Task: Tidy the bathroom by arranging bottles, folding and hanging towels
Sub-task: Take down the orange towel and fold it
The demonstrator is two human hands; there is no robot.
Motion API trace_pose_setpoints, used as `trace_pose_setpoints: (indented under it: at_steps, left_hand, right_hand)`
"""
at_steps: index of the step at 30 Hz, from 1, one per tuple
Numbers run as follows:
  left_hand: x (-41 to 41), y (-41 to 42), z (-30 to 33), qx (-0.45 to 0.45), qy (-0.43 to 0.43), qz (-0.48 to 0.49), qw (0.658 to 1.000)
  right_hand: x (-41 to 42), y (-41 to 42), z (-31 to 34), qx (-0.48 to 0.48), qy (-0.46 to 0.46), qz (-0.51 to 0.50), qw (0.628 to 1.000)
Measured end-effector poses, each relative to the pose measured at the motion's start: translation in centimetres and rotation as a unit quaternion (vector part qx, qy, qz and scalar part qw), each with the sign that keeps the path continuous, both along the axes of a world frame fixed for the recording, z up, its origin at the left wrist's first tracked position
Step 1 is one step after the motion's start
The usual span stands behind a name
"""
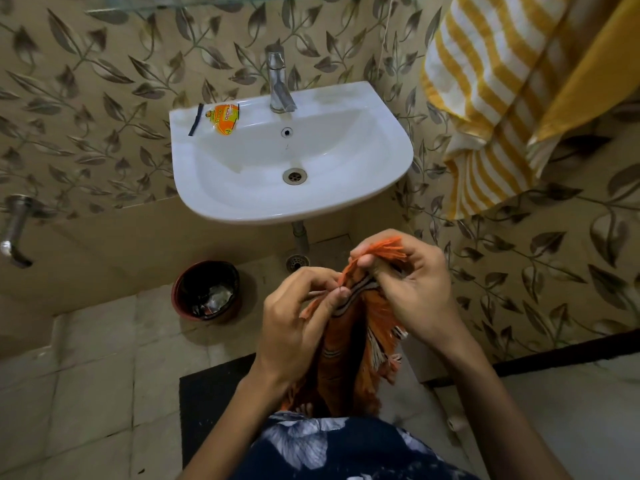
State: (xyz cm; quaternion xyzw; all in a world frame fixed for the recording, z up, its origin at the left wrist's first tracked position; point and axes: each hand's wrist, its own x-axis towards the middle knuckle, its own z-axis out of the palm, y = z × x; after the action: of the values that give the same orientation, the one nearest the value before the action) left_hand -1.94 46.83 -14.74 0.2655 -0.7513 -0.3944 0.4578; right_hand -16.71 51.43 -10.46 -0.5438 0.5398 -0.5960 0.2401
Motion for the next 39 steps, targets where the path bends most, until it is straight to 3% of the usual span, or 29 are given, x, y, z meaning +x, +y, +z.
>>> trace_pose_setpoints:
  at_steps: [5, 10, 17, 23, 28, 39]
  left_hand:
    - [0.0, 0.0, -0.6, -0.044, -0.069, 0.014, 0.997]
    - [0.4, 0.0, -1.4, -0.034, -0.132, 0.015, 0.991]
    - [0.5, -0.2, -0.9, -0.032, -0.084, 0.041, 0.995]
    - [0.2, 0.1, -1.6, -0.122, -0.12, 0.046, 0.984]
    - [-0.4, 0.6, -1.5, -0.065, -0.084, 0.041, 0.993]
    - [0.4, -0.1, -0.7, -0.026, -0.111, 0.081, 0.99]
  right_hand:
    - [-0.4, -0.1, 1.1, -0.016, 0.05, -0.017, 0.998]
    - [-1.4, 0.3, 2.1, -0.044, 0.038, -0.041, 0.997]
    - [-2.2, 0.7, 2.9, -0.05, 0.055, -0.071, 0.995]
    - [-1.5, 0.7, 3.4, -0.043, 0.055, -0.064, 0.996]
    - [-0.9, 0.4, 3.7, -0.041, 0.061, -0.053, 0.996]
    - [-1.4, 0.8, 4.3, -0.042, 0.038, -0.083, 0.995]
